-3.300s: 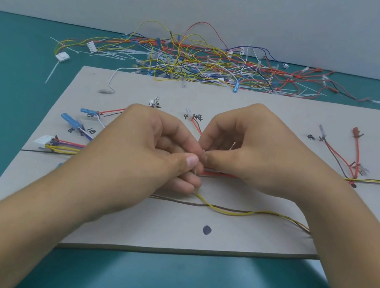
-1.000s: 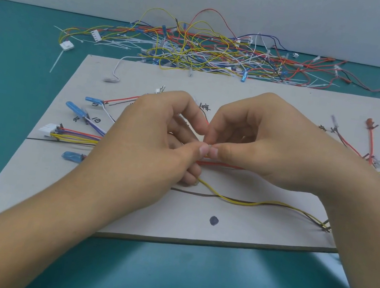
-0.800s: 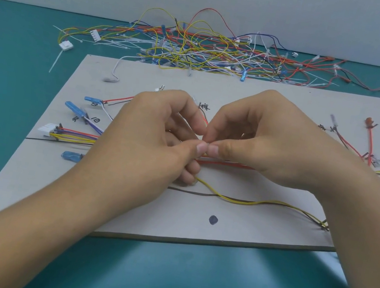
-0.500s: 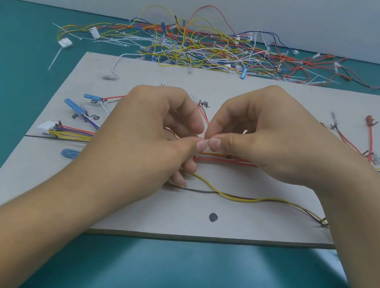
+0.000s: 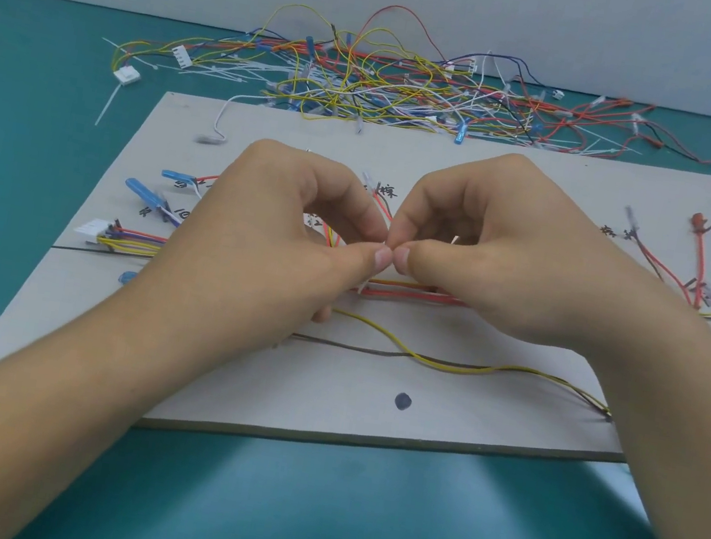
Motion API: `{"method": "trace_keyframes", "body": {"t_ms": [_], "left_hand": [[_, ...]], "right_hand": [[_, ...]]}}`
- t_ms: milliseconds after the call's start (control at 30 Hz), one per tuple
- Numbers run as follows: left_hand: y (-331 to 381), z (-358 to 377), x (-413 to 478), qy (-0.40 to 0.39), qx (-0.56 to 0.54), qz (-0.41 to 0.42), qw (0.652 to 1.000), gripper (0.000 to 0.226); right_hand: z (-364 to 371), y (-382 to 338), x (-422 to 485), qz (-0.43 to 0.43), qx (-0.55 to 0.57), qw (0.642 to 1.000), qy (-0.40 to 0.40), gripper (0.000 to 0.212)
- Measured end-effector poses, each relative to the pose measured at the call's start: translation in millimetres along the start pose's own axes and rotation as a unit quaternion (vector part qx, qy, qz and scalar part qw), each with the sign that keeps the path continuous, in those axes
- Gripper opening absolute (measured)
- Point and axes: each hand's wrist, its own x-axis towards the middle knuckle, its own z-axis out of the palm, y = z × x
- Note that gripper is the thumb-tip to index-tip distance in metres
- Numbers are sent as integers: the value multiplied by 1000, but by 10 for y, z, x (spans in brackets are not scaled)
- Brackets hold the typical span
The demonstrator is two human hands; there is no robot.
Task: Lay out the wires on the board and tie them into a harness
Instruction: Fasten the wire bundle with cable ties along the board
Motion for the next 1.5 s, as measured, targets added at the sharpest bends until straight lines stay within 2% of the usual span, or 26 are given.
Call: {"method": "trace_keyframes", "body": {"t_ms": [900,1233,1500], "left_hand": [[-11,-24,99,-59,149,31,987,18],[36,-7,79,-88,177,63,978,19],[46,-6,70,-95,201,73,972,19]], "right_hand": [[111,-43,49,-2,31,996,82,20],[116,-58,61,-21,33,989,144,19],[57,-43,47,19,103,990,96,16]]}}
